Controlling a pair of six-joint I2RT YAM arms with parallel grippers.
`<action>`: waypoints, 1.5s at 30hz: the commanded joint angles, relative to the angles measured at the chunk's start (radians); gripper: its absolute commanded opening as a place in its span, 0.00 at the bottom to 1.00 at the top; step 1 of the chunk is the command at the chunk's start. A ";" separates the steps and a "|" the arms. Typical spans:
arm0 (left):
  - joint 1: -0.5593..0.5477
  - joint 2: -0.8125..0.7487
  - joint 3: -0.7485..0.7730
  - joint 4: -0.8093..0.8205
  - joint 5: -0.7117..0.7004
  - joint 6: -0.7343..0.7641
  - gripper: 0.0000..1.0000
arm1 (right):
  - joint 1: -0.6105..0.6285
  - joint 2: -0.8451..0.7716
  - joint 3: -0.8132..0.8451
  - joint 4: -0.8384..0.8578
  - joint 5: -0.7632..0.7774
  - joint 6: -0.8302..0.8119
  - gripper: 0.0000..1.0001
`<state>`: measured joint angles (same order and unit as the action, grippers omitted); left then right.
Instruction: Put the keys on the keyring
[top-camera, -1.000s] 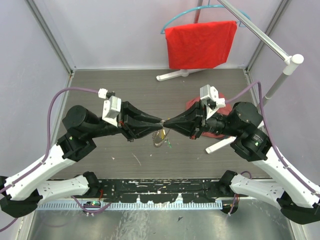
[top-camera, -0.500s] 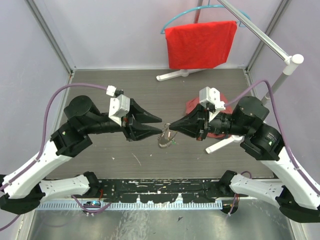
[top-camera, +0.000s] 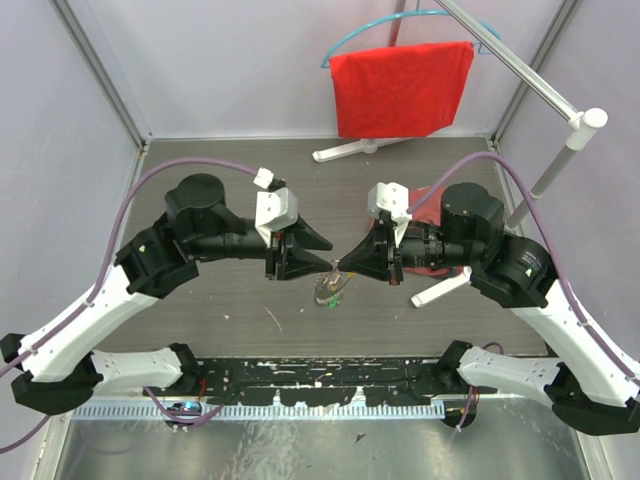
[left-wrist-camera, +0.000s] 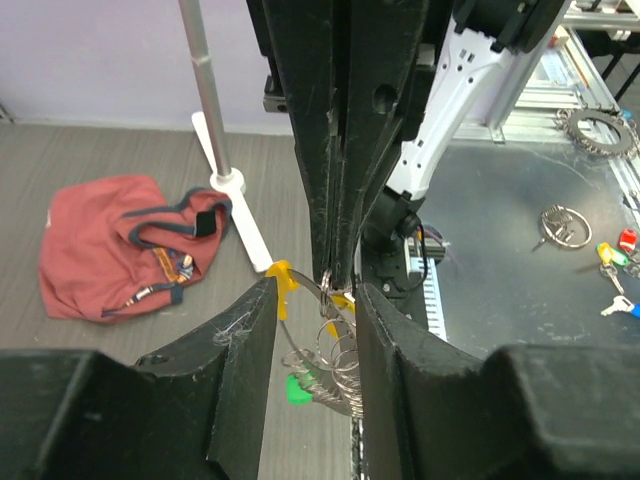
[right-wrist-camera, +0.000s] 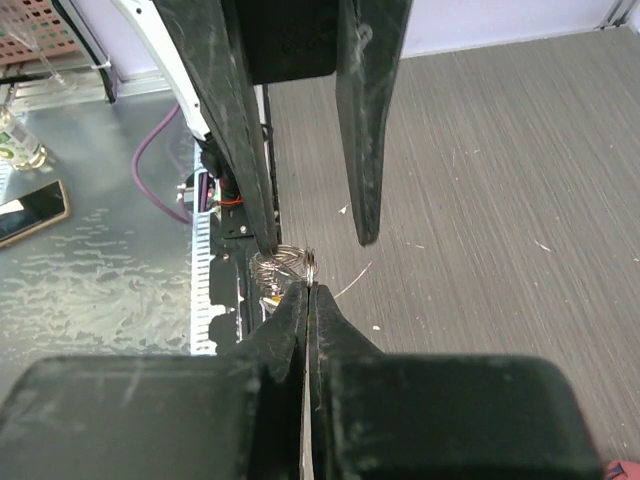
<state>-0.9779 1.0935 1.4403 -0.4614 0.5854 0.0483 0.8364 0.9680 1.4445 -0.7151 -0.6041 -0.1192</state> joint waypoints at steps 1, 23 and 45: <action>-0.003 0.032 0.047 -0.063 0.035 0.013 0.43 | 0.001 0.001 0.056 -0.003 -0.012 -0.033 0.01; -0.004 0.084 0.082 -0.120 0.077 0.034 0.27 | 0.000 0.012 0.044 0.003 -0.025 -0.040 0.01; -0.002 -0.092 -0.151 0.250 -0.064 -0.121 0.00 | 0.001 -0.121 -0.066 0.271 0.123 0.159 0.42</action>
<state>-0.9779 1.0740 1.3567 -0.4286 0.5827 0.0109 0.8356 0.9295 1.4139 -0.6479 -0.5629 -0.0708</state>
